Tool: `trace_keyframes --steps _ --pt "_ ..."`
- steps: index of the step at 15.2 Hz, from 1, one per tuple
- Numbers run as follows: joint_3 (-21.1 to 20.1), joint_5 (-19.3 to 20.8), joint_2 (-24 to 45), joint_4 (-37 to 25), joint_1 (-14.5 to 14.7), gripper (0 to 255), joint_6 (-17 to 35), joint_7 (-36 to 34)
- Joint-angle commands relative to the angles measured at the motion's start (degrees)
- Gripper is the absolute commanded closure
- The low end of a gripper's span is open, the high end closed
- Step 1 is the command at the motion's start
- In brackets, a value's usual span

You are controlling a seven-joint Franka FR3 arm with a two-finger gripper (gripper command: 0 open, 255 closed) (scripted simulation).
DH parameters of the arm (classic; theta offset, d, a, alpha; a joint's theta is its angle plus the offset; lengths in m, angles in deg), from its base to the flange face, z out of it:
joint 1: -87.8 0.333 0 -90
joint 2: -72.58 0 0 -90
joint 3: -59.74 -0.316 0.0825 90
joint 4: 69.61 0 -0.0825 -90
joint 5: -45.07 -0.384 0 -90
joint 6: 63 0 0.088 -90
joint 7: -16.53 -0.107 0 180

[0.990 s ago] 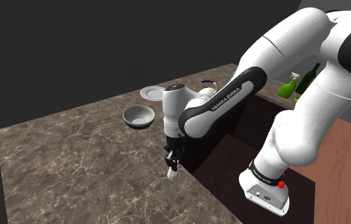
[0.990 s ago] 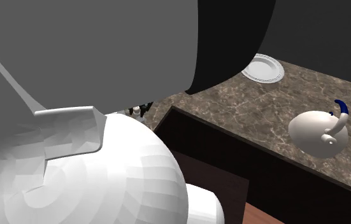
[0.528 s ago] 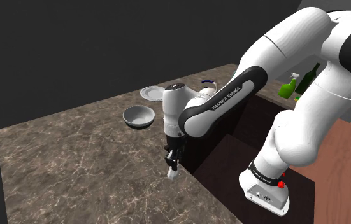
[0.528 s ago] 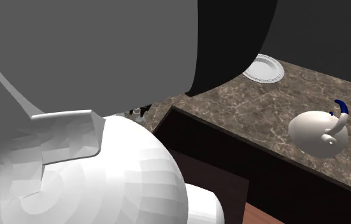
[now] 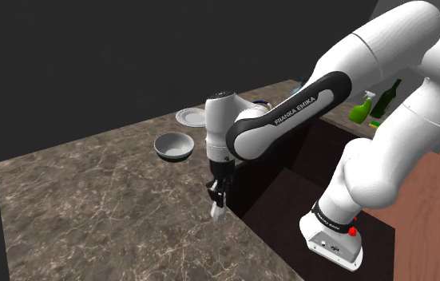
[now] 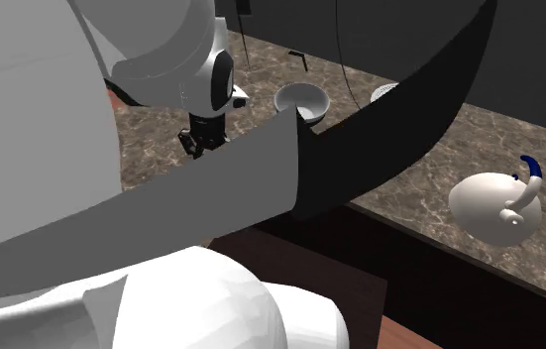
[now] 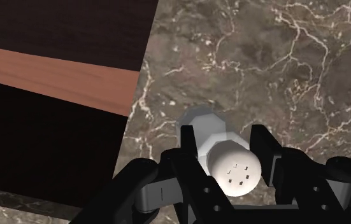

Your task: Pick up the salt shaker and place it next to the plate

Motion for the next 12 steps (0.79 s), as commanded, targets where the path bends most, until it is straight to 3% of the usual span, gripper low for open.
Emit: trace_keyframes --steps 1,12 --pt "0.2 -0.1 -1.6 -0.4 0.0 255 -2.0 0.1" --pt "1.4 -0.1 -7.5 -4.4 0.0 255 -11.8 -0.5"
